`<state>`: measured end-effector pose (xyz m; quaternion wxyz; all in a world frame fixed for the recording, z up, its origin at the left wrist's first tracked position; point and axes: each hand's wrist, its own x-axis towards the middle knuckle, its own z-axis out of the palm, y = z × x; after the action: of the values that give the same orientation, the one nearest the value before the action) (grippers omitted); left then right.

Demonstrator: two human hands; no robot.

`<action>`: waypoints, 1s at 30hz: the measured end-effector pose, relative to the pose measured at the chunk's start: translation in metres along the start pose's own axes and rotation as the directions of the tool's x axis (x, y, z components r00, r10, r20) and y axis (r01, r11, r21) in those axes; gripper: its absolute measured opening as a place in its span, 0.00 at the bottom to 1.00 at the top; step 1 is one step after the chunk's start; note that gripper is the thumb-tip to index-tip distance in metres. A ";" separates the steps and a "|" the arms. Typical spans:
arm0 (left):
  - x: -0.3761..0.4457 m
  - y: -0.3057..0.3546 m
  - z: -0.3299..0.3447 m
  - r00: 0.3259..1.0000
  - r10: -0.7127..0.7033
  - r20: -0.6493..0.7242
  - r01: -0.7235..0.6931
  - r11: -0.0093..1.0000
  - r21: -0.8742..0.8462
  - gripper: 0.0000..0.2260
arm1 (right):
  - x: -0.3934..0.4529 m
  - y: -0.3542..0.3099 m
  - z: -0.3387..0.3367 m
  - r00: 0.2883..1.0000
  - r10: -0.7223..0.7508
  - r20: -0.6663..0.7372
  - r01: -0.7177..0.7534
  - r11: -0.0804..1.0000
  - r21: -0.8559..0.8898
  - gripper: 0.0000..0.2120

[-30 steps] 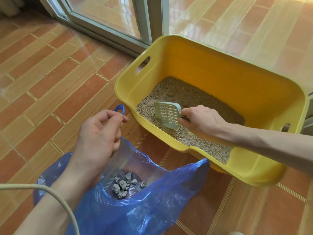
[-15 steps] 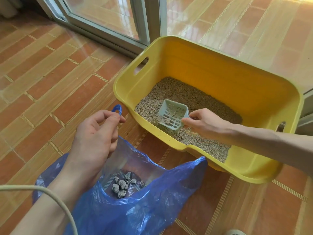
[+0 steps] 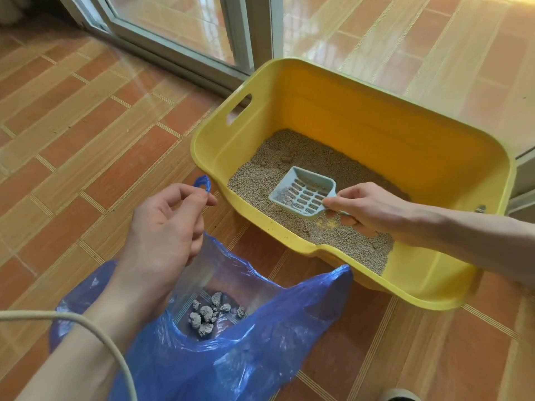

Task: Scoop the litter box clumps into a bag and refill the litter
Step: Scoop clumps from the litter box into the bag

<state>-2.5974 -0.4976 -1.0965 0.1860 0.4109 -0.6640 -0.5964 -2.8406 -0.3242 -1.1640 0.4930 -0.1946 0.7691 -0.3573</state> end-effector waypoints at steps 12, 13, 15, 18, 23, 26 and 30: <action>0.000 0.002 0.000 1.000 -0.005 -0.008 0.005 1.000 -0.022 0.10 | 0.000 -0.002 0.003 1.000 0.009 -0.011 -0.007 0.988 0.152 0.17; -0.001 0.002 0.000 1.000 -0.005 -0.007 0.005 1.000 -0.022 0.10 | -0.001 -0.003 0.002 1.000 0.001 -0.019 0.001 0.989 0.151 0.17; -0.001 0.002 -0.001 1.000 -0.005 -0.005 0.005 1.000 -0.020 0.10 | -0.003 -0.005 0.001 1.000 -0.016 -0.015 0.018 0.990 0.138 0.18; -0.001 0.002 -0.002 1.000 -0.006 -0.007 0.006 1.000 -0.020 0.10 | -0.010 -0.011 0.001 0.998 -0.058 0.015 0.056 0.992 0.112 0.18; -0.004 0.005 -0.005 1.000 0.003 -0.018 -0.003 1.000 -0.020 0.10 | -0.032 -0.035 0.007 0.982 -0.139 0.130 0.136 0.990 0.034 0.20; -0.005 0.008 -0.007 0.998 0.015 -0.057 -0.017 0.999 -0.034 0.10 | -0.046 -0.059 0.008 0.941 -0.128 0.313 0.160 0.984 -0.077 0.21; -0.008 0.012 -0.013 0.994 0.023 -0.103 -0.029 0.998 -0.060 0.11 | -0.057 -0.087 0.013 0.869 -0.014 0.494 0.158 0.955 -0.251 0.19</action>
<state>-2.5875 -0.5004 -1.0809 0.2403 0.4262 -0.6401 -0.5923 -2.8087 -0.3501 -1.0673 0.6207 -0.3813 0.6537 -0.2048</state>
